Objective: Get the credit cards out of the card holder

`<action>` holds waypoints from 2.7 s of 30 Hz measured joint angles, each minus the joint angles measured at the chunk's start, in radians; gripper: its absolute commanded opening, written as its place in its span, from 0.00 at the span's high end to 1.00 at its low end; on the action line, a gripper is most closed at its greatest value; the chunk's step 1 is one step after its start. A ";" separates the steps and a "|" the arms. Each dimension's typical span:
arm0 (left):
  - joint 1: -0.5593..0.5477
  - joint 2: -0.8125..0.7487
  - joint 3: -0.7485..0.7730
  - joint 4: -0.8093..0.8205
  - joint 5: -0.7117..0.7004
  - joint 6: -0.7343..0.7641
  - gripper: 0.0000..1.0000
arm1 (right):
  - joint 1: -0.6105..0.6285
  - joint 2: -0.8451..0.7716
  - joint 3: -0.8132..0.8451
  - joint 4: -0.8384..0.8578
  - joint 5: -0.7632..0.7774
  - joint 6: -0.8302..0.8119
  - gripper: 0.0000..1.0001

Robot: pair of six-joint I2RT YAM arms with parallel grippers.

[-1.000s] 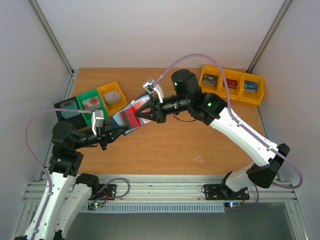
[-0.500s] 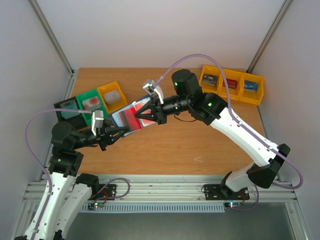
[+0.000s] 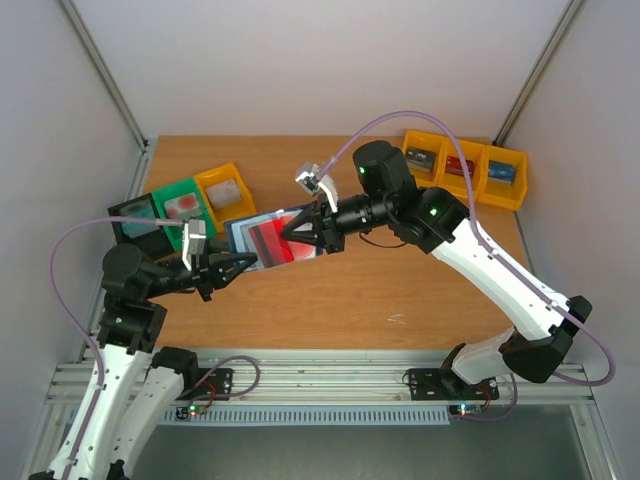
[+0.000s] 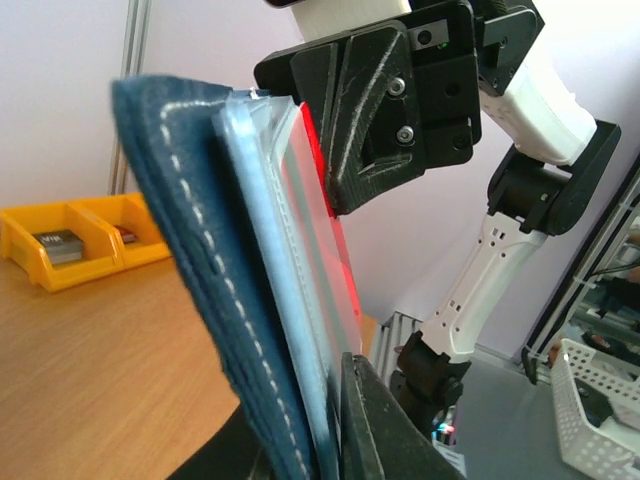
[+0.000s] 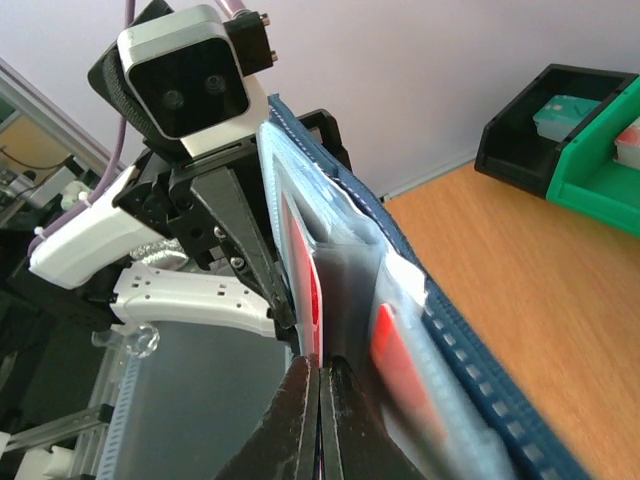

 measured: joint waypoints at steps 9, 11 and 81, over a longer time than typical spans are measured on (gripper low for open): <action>0.000 0.000 0.000 -0.001 -0.007 -0.008 0.99 | -0.012 -0.015 0.000 -0.023 0.005 -0.016 0.99; 0.000 0.000 0.000 -0.001 -0.011 -0.008 1.00 | -0.020 -0.021 0.000 -0.031 0.008 -0.018 0.99; 0.125 0.566 0.212 -0.224 -0.445 0.196 1.00 | -0.963 1.052 0.480 0.240 0.931 -1.574 0.99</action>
